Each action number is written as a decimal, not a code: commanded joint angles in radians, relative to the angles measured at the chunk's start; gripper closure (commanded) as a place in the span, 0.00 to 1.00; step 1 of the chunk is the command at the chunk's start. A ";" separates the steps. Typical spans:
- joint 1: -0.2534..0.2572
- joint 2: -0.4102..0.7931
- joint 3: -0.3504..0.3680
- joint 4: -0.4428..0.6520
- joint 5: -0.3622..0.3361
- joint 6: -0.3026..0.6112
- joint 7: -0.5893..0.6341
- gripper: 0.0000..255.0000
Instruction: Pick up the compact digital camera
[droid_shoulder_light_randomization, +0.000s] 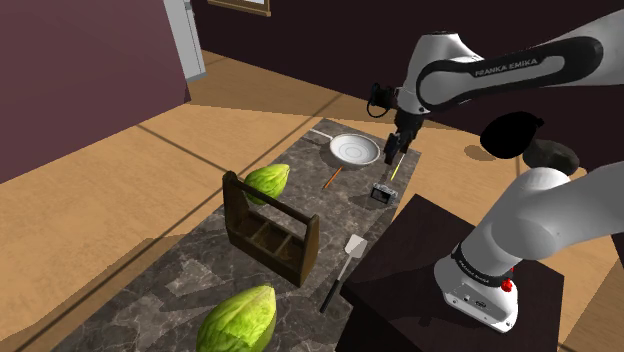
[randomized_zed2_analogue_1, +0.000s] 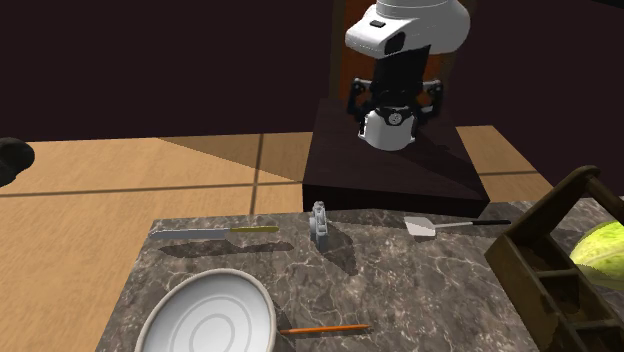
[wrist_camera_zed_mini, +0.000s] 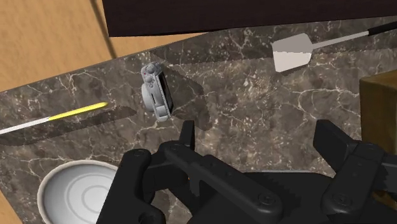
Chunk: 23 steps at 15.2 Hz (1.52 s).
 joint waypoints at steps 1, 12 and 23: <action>-0.012 0.054 -0.022 -0.023 -0.019 0.078 -0.026 0.00; -0.049 0.476 -0.146 -0.048 -0.051 0.519 -0.180 0.00; -0.117 0.875 -0.105 0.048 0.172 0.810 -0.420 0.00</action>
